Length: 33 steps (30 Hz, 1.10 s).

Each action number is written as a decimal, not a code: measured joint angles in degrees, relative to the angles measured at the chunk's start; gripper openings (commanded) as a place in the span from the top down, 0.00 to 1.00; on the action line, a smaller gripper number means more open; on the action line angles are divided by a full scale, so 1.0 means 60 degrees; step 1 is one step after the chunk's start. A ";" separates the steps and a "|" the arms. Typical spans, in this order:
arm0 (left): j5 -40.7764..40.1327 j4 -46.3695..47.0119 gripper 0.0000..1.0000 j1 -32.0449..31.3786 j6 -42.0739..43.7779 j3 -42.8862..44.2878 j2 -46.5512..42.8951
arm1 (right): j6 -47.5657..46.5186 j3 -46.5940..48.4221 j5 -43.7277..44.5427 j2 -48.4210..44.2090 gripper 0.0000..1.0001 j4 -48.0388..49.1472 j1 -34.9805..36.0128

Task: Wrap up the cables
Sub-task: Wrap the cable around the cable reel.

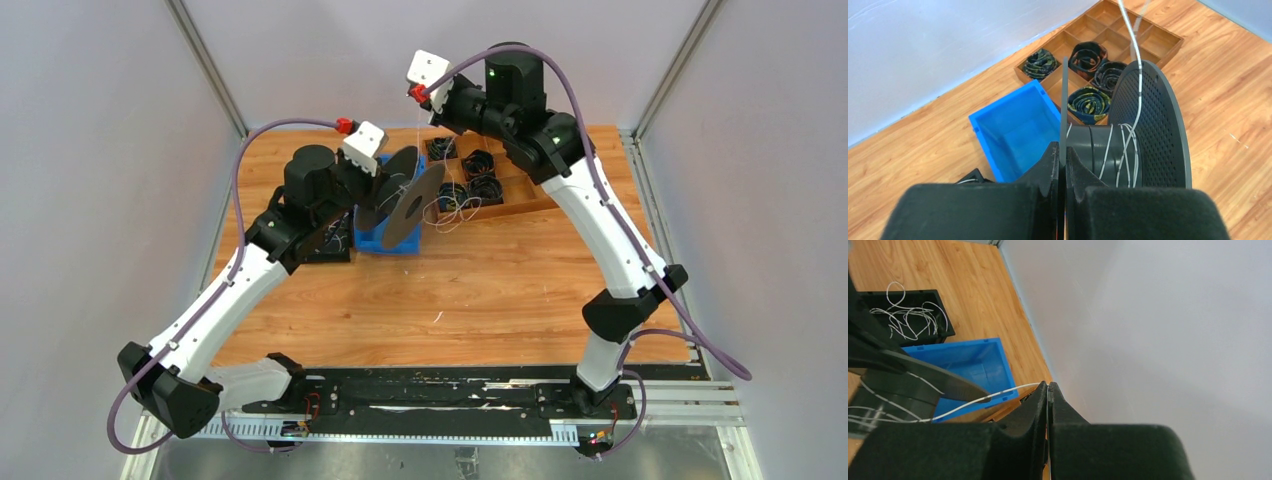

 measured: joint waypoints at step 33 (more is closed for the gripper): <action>0.0135 -0.0466 1.00 0.0120 -0.1078 0.0127 -0.0255 | 0.1861 -0.5501 -0.2200 0.0477 0.99 0.2750 -0.2229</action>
